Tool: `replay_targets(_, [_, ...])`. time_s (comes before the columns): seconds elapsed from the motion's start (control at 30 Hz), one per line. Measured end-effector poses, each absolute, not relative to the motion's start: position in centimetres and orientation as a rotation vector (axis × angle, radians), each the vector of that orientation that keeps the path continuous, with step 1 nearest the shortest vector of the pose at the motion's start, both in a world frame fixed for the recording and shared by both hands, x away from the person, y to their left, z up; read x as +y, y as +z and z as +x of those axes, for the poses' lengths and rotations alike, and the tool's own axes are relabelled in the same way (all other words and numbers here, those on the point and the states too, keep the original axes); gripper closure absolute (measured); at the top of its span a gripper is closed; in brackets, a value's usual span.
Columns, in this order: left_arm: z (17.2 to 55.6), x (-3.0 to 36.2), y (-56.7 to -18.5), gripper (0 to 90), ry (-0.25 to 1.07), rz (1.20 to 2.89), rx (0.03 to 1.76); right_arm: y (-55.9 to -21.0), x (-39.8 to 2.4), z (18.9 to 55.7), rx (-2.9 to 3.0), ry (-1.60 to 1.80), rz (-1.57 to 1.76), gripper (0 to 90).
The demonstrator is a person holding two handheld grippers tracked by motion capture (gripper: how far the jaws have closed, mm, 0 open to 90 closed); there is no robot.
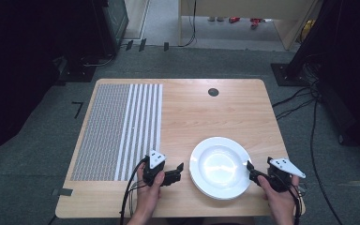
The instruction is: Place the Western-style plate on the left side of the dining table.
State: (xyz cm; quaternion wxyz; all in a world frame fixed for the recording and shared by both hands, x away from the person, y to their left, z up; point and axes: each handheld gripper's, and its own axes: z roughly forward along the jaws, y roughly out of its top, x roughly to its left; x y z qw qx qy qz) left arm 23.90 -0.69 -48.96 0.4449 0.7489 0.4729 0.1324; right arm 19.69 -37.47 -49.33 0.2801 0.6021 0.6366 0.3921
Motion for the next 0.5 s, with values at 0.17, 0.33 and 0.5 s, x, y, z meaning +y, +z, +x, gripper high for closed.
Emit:
replay_targets(0.17, [24.0,-1.9,-49.1,20.8,0.305,1.874,1.15,-49.3,-37.1,19.7,1.713,1.1,1.613,17.6])
replay_targets(0.33, [24.2,-2.4,-49.0,22.7,0.298,1.868,1.161,-49.4,-36.6,19.9,1.707,1.109,1.634,20.0])
replay_targets(0.5, [24.0,-2.2,-48.9,21.4,0.278,1.844,1.155,-49.3,-36.2,20.0,1.707,1.122,1.627,22.5])
